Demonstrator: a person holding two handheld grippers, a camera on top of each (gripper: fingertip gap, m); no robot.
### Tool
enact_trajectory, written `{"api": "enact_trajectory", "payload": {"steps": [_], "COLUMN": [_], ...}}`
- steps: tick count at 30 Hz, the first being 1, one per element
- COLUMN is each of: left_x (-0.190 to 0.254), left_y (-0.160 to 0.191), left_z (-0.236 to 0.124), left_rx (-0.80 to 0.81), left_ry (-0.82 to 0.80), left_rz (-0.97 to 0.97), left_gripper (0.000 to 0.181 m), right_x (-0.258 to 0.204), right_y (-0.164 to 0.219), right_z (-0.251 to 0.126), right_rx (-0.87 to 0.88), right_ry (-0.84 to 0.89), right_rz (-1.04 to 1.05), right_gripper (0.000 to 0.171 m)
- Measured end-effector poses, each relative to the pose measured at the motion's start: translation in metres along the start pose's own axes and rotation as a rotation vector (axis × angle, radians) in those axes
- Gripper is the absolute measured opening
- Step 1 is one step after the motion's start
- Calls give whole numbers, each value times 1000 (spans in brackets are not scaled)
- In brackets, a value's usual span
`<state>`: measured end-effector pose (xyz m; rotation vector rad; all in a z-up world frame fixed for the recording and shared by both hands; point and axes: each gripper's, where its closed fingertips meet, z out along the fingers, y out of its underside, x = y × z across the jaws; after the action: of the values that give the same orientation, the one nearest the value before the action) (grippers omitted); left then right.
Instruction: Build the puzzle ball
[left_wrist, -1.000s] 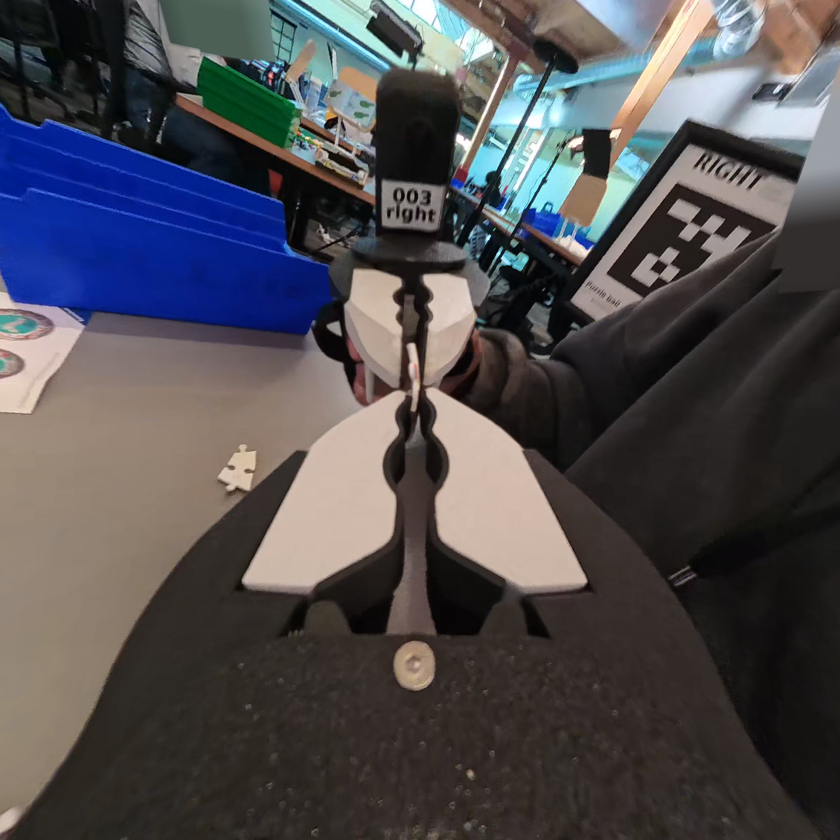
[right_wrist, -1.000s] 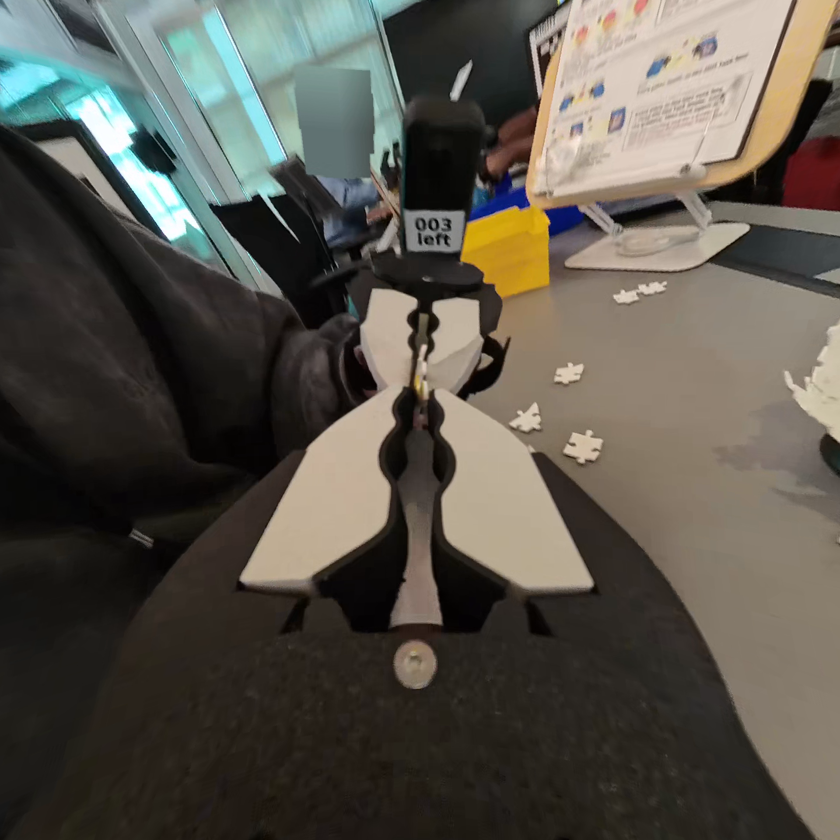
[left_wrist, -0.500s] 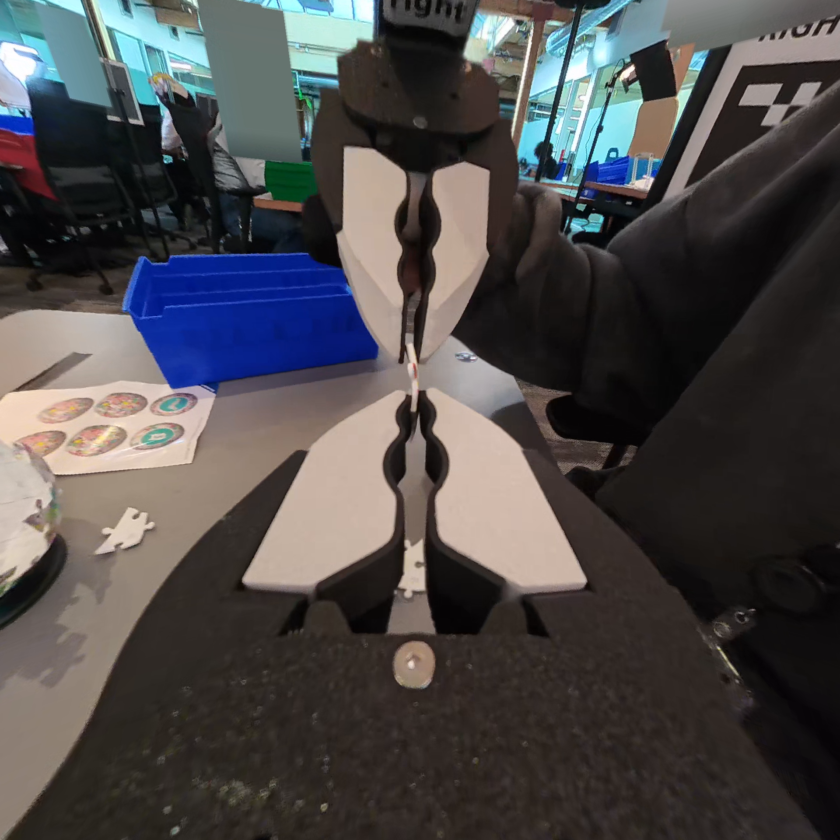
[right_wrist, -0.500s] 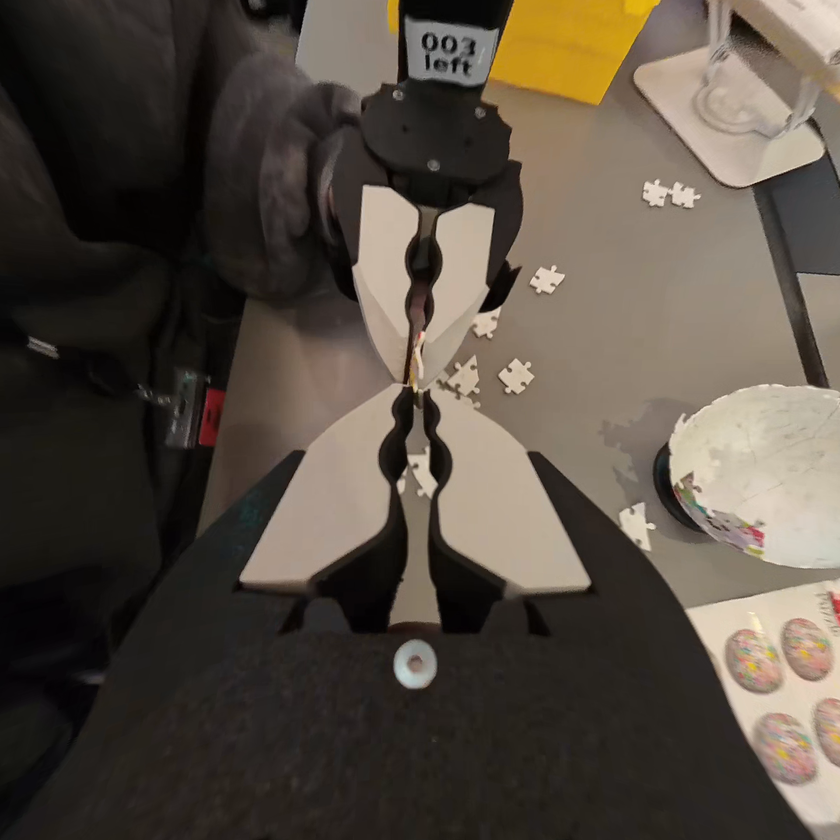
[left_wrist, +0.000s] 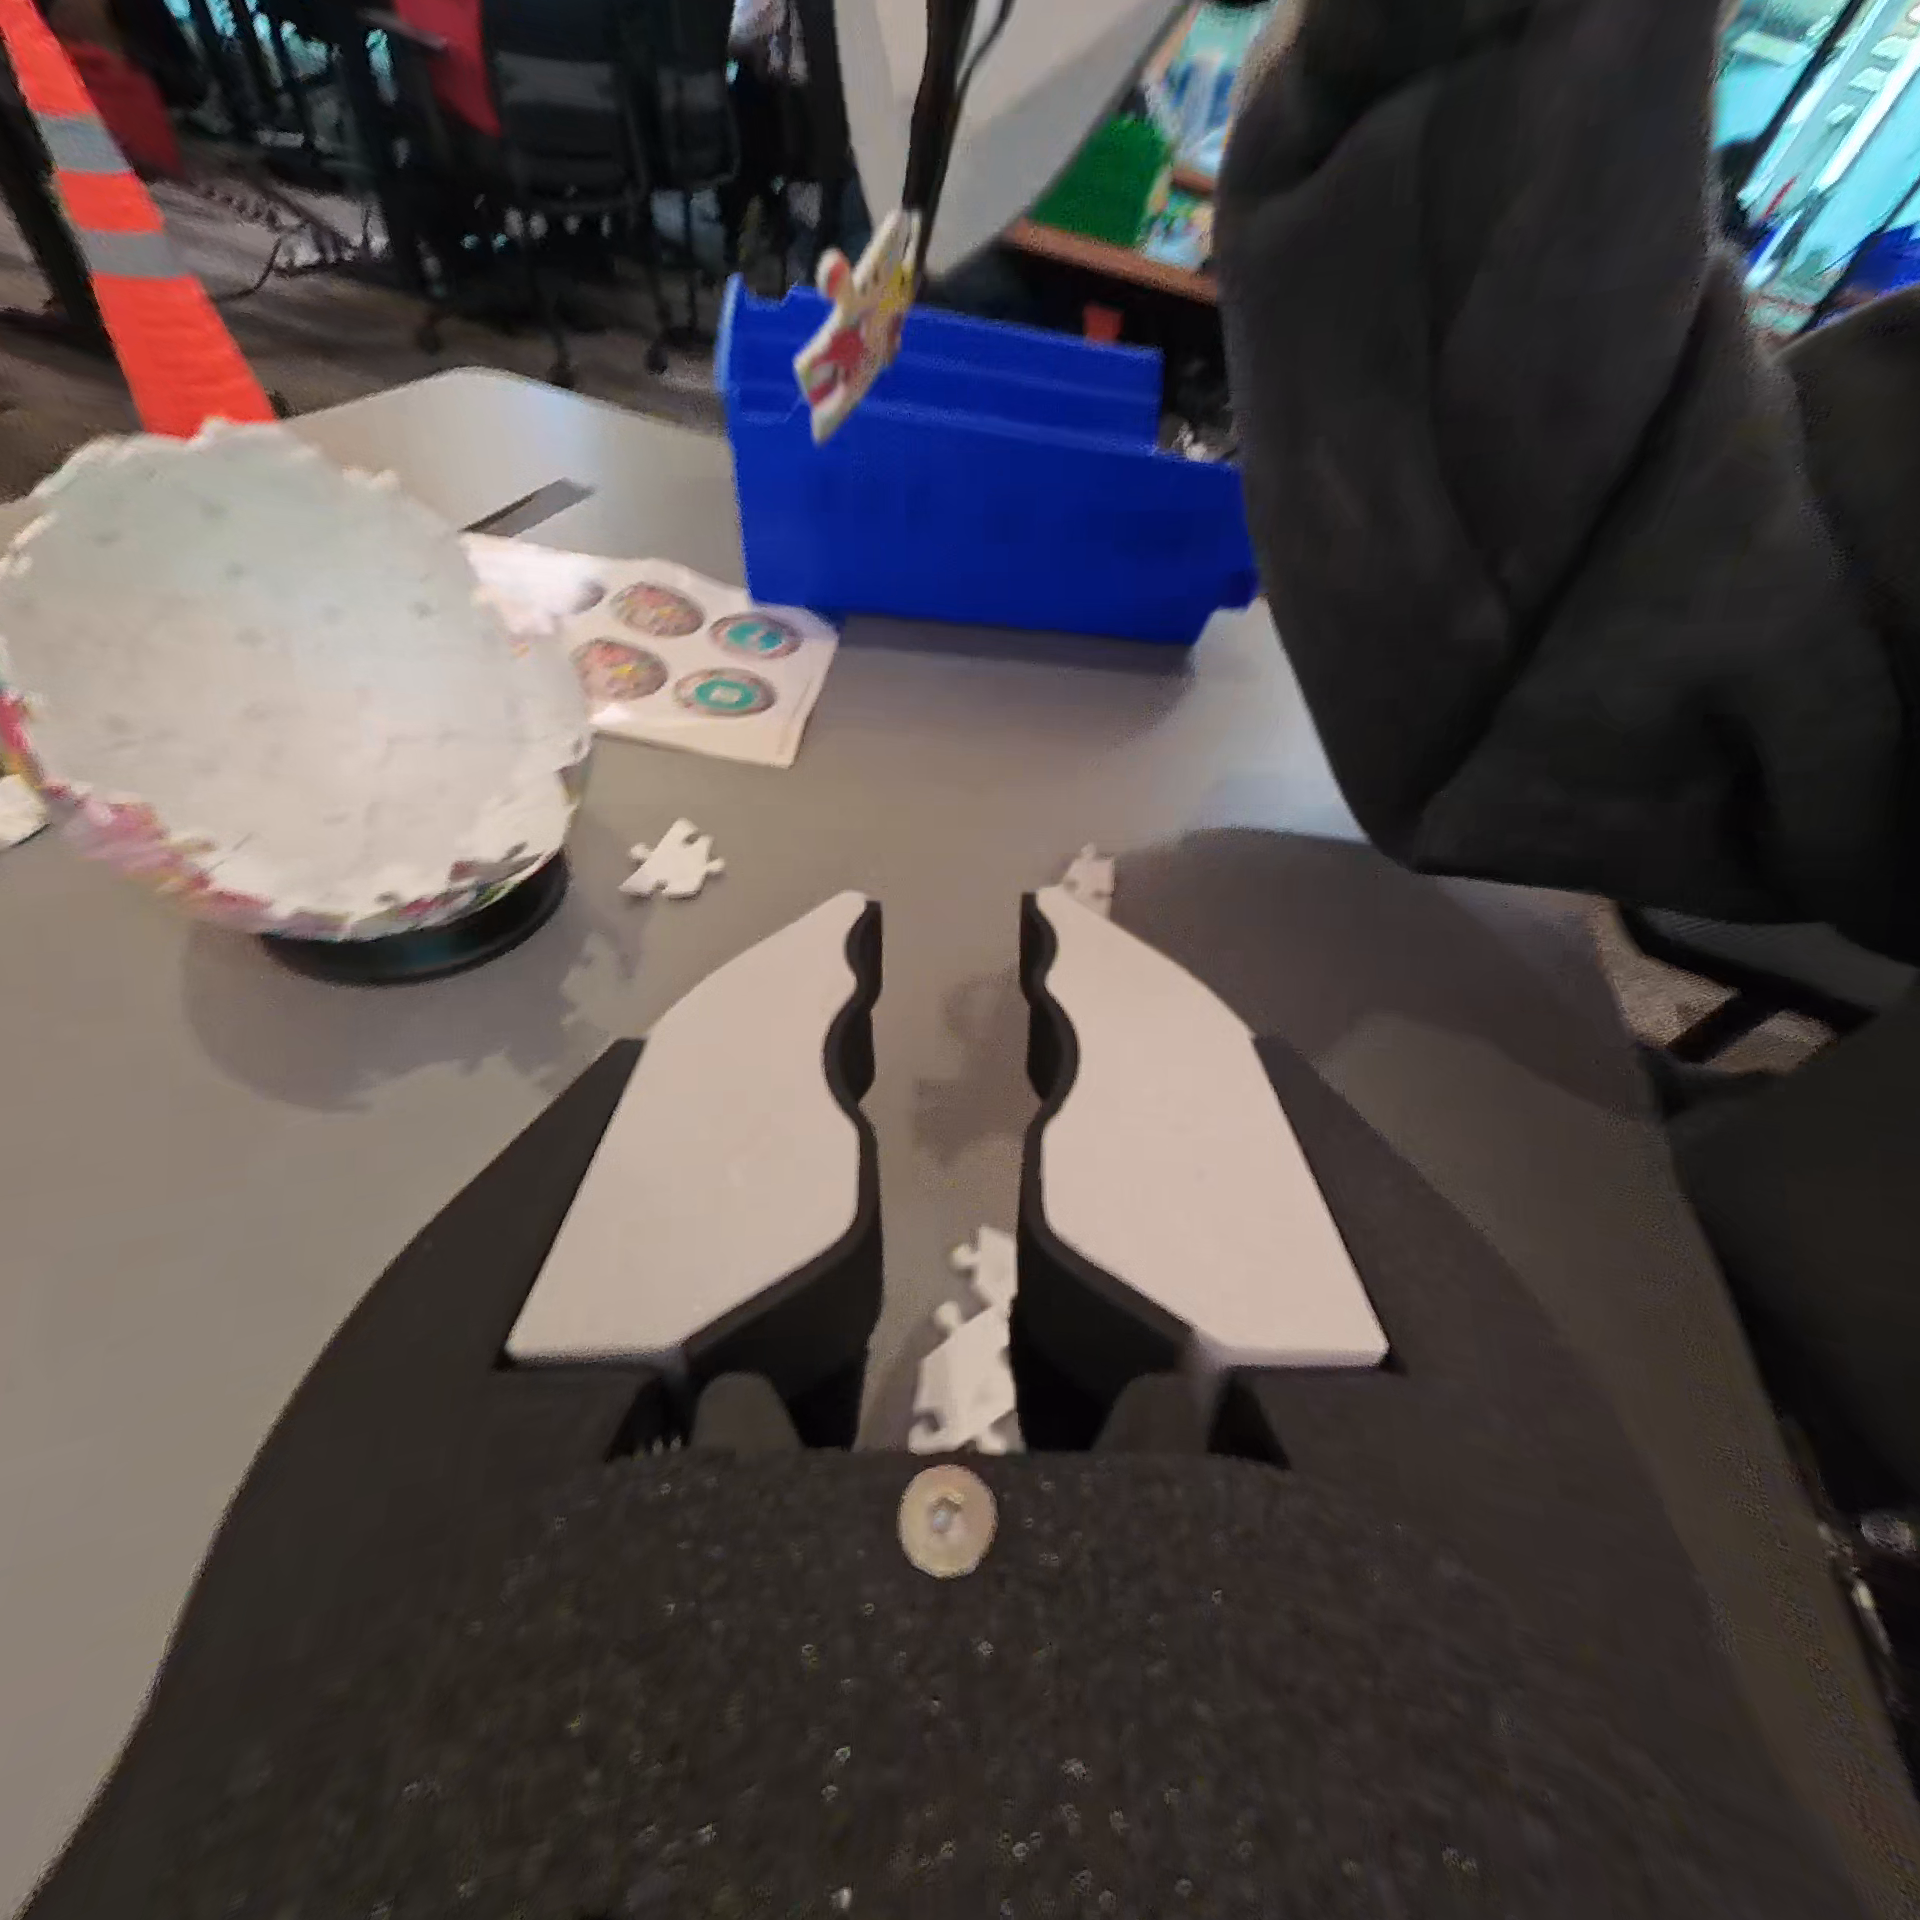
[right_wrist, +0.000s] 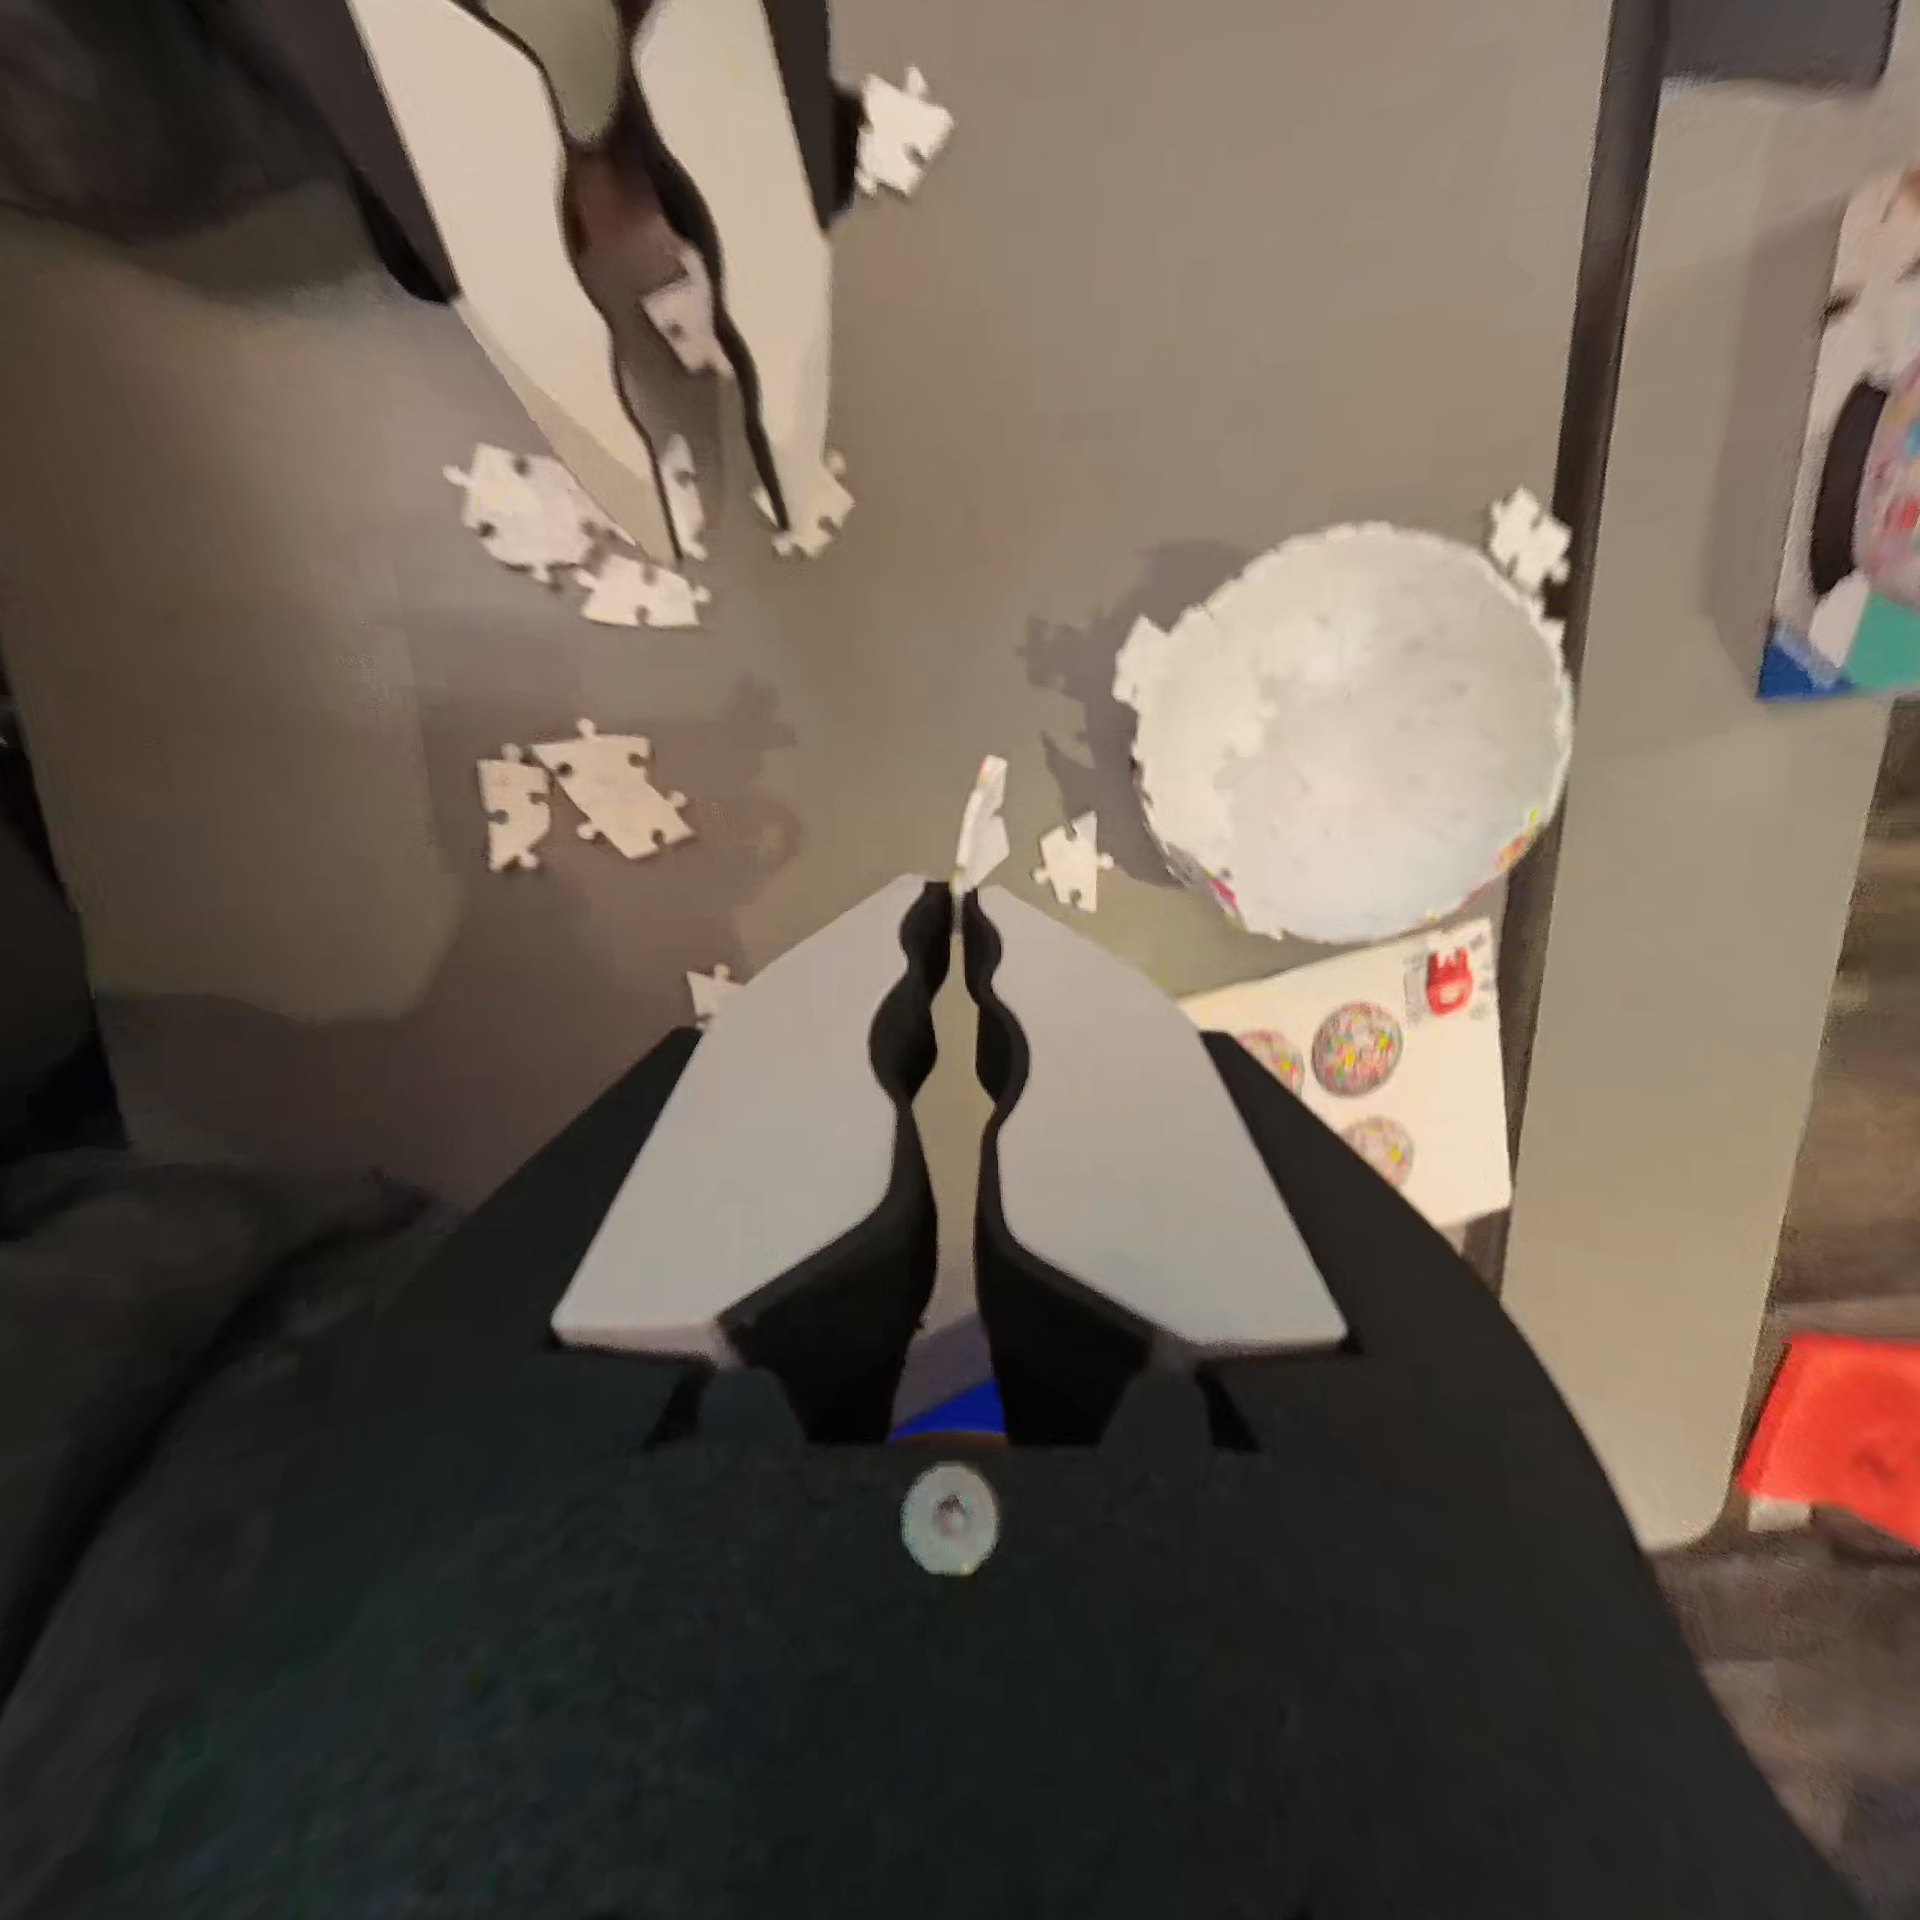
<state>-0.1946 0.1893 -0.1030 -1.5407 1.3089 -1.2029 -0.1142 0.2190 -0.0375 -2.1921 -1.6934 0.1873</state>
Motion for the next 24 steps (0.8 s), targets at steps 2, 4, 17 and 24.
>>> {"api": "enact_trajectory", "payload": {"steps": [2,4,17,24], "left_x": [-17,-38,-125,-117], "left_y": [13,24,15,22], "left_z": [0,-1,13,19], "left_rx": [-53,-93,-15,-49], "left_ry": [-37,-78,-21,87], "left_rz": [11,37,333,311], "left_gripper": [25,25,25,26], "right_x": [20,30,43,44], "right_y": [10,12,-6,-2], "right_z": [6,11,48,102], "right_rx": [-65,-67,78,-91], "right_ry": [36,29,100,306], "right_rz": [47,64,-315,-475], "right_gripper": [2,2,2,2]}}
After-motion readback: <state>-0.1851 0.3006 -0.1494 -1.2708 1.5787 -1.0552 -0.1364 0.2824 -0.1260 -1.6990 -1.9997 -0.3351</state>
